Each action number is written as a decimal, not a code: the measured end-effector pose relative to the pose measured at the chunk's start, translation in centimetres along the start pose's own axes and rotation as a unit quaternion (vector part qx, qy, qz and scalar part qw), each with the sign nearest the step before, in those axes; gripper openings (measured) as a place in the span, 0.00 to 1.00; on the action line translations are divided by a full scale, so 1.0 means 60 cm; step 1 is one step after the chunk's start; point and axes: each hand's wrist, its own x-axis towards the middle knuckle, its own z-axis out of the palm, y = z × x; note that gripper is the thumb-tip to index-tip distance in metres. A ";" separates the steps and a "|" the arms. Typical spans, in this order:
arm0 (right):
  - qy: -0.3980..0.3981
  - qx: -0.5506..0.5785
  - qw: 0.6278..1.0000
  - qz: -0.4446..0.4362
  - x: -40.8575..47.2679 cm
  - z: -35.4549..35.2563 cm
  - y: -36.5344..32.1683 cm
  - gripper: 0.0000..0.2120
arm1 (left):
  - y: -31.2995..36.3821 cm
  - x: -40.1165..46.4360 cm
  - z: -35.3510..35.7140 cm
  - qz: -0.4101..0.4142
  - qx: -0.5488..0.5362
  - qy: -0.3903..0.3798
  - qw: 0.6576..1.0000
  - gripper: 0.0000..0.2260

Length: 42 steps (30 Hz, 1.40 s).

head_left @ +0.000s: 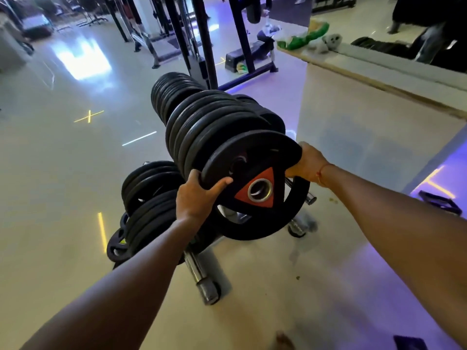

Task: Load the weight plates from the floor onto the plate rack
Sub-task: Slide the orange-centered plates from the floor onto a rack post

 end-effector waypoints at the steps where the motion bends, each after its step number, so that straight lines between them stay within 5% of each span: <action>1: 0.004 -0.001 1.000 -0.002 0.002 0.001 0.000 0.28 | 0.000 0.002 0.003 0.001 0.000 0.001 1.000 0.33; 29: 0.092 -0.026 0.985 -0.143 0.003 0.011 -0.018 0.28 | -0.047 -0.021 0.007 0.052 0.096 -0.021 0.994 0.35; 35: 0.114 -0.207 0.963 -0.133 0.034 0.016 -0.081 0.34 | -0.035 0.002 0.006 0.003 0.021 0.108 0.994 0.30; 42: 0.121 -0.176 0.972 -0.101 0.056 0.043 -0.094 0.33 | -0.050 0.007 0.032 -0.049 0.007 0.128 0.991 0.28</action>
